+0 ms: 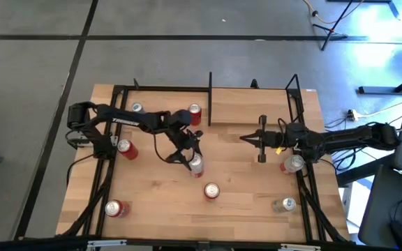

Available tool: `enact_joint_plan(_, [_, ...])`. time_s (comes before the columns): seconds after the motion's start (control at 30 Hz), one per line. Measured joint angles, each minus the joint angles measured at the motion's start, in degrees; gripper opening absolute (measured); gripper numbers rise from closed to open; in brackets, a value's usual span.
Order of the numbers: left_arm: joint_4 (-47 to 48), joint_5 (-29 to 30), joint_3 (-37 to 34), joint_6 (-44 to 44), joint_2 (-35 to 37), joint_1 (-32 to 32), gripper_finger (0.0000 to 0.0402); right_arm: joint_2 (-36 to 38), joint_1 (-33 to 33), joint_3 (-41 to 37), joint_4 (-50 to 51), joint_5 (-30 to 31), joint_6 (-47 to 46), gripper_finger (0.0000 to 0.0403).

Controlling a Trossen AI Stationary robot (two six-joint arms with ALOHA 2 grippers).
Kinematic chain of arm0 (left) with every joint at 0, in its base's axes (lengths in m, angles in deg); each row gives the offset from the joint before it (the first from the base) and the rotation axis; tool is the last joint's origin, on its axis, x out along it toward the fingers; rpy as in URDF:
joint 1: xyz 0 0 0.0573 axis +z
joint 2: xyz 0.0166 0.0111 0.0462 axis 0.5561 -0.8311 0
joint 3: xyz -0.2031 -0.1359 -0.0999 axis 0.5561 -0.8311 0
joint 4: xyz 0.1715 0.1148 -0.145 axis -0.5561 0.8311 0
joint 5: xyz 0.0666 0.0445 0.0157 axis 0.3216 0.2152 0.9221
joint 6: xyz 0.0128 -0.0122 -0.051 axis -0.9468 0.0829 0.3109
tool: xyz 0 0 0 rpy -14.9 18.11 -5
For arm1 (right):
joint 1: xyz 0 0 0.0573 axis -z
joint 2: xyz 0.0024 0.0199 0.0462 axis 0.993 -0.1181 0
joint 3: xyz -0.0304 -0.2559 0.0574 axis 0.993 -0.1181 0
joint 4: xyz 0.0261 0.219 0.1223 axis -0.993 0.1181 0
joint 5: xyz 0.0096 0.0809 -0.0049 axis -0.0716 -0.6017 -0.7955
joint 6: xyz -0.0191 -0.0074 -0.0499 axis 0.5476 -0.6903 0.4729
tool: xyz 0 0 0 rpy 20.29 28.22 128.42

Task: Place canned beverage on shelf
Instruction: Put the left pink white soda can on the shelf

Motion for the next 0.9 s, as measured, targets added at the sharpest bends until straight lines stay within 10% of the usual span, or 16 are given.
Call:
enact_joint_plan(0.43, [-2.1, 50.9, 0.0, 33.2, -1.2, -1.3, 0.0236, -15.5, 0.0, 5.6, -2.1, 12.7, 1.9, 0.0003])
enact_joint_plan(0.67, [-3.2, 62.5, 0.0, 43.5, -2.9, -5.1, 0.0237, -20.8, 0.0, 8.8, -2.1, 23.0, 3.2, 0.0003])
enact_joint_plan(0.9, [-4.0, 62.3, 0.0, 45.1, -3.2, -7.7, 0.0259, -21.8, 0.0, 9.5, -1.9, 23.6, 3.2, 0.0003])
